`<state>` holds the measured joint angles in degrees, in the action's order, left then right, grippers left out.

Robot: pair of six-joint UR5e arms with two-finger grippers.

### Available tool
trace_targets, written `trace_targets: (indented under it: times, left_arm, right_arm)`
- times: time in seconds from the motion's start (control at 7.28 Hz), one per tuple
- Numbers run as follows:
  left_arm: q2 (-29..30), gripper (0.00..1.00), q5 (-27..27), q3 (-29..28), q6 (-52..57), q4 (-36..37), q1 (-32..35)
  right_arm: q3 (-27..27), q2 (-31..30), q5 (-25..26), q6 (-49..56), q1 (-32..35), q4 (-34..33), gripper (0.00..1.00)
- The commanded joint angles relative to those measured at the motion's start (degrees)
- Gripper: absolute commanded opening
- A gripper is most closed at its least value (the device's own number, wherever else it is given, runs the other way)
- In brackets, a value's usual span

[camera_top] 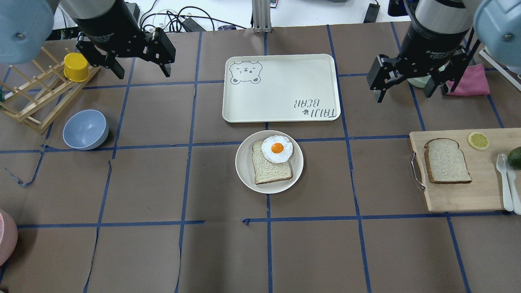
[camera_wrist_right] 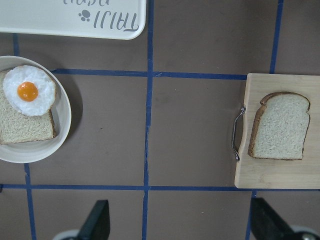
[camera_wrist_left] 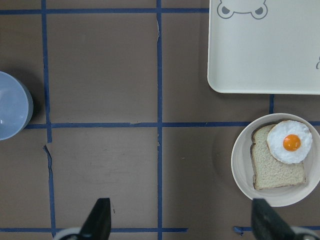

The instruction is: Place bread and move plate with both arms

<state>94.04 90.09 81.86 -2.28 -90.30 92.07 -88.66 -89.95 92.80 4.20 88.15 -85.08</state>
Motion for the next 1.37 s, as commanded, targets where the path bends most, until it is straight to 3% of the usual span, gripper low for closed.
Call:
trace_targets:
  times: [0.0,1.24]
  left_arm:
    - [0.0,1.00,0.0,0.0,0.1,0.0,-0.2]
    - [-0.3,1.00,0.2,0.7,-0.3,0.0,0.6]
  right_arm:
    - [-0.1,0.1,0.1,-0.1,0.0,0.0,1.00]
    - [-0.2,0.1,1.1,0.4,-0.1,0.3,1.00]
